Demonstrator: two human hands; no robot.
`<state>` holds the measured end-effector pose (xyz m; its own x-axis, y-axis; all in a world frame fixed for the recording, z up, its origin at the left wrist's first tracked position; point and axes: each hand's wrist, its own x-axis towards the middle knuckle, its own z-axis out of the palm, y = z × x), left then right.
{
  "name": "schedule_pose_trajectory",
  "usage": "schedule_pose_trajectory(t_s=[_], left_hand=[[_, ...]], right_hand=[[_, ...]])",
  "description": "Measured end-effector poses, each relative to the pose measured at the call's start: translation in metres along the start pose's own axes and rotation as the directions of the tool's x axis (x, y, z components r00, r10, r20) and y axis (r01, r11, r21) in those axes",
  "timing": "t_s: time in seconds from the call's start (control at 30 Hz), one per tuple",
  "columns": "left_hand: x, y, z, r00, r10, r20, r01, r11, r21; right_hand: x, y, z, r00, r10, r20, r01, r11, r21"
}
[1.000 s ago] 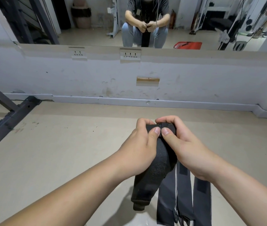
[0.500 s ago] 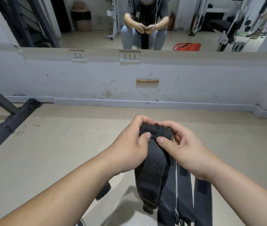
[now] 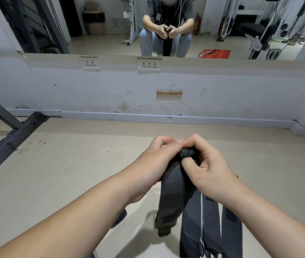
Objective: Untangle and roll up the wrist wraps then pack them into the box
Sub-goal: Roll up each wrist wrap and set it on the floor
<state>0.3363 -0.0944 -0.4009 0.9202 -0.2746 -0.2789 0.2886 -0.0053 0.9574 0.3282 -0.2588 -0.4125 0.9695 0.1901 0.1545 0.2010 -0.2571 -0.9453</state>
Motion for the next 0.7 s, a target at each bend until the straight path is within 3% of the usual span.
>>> schedule_pose_trajectory(t_s=[0.07, 0.17, 0.27, 0.43, 0.57, 0.7], left_hand=[[-0.003, 0.000, 0.001, 0.999, 0.052, 0.013, -0.053, 0.992, 0.115], [-0.008, 0.002, 0.001, 0.993, 0.115, 0.010, -0.116, 0.988, 0.105], [-0.008, 0.003, 0.004, 0.984, 0.178, -0.011, -0.174, 0.974, 0.147], [-0.005, 0.002, 0.001, 0.958, 0.288, -0.015, -0.272, 0.918, 0.289], [-0.005, 0.003, -0.001, 0.931, 0.366, -0.003, -0.343, 0.875, 0.342], [-0.007, -0.003, 0.006, 0.881, 0.473, -0.006, -0.426, 0.800, 0.422]], right_hand=[[-0.003, -0.003, 0.001, 1.000, 0.011, -0.023, -0.010, 1.000, 0.009], [-0.003, -0.003, 0.005, 0.999, 0.030, -0.037, -0.027, 0.997, 0.073], [-0.003, -0.002, 0.005, 0.993, 0.118, 0.004, -0.116, 0.962, 0.248], [0.000, -0.009, -0.001, 0.943, 0.268, 0.196, -0.332, 0.714, 0.617], [0.000, -0.005, 0.004, 0.925, 0.294, 0.240, -0.379, 0.758, 0.531], [-0.003, -0.012, 0.010, 0.948, 0.267, 0.175, -0.319, 0.783, 0.533]])
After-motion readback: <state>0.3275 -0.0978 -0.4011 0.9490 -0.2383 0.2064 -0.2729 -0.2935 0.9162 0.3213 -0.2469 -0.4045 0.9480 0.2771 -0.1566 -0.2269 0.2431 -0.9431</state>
